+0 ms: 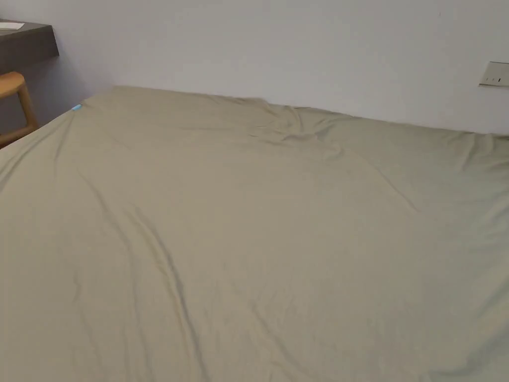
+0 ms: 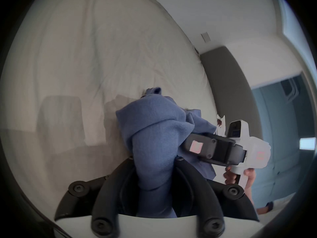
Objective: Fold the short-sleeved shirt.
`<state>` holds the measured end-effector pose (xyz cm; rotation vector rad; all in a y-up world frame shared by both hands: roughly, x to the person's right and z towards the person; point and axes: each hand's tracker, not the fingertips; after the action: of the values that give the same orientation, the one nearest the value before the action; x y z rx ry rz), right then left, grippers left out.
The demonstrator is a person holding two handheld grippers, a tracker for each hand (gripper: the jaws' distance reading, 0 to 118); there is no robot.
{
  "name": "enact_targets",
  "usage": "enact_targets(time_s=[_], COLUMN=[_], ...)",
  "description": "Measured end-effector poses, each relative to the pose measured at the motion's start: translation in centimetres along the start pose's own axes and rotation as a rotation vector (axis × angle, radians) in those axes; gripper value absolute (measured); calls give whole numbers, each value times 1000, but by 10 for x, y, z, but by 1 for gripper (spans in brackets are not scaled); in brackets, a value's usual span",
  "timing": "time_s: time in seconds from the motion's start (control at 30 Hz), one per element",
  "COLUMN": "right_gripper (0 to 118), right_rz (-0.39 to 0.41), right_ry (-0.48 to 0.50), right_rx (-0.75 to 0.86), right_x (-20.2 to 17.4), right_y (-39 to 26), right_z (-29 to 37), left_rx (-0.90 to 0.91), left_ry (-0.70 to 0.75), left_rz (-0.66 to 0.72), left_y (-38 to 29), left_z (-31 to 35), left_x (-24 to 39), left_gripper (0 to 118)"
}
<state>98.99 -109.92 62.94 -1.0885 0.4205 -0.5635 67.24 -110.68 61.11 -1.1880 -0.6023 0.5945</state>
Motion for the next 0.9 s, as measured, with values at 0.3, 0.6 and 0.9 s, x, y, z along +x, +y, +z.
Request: enact_targets(time_s=[0.3, 0.6, 0.9], right_gripper=[2, 2, 2], right_rz=[28, -5, 112], right_ry=[-115, -211, -207], right_rx=[140, 136, 71], right_x=[6, 11, -32], right_y=[2, 1, 8], right_z=[60, 72, 50], left_rx=[47, 64, 14], left_ry=[362, 765, 1002], left_rz=[-66, -40, -42], left_y=[49, 75, 98], left_z=[102, 209, 254], left_x=[-50, -104, -152], left_gripper=[24, 22, 21])
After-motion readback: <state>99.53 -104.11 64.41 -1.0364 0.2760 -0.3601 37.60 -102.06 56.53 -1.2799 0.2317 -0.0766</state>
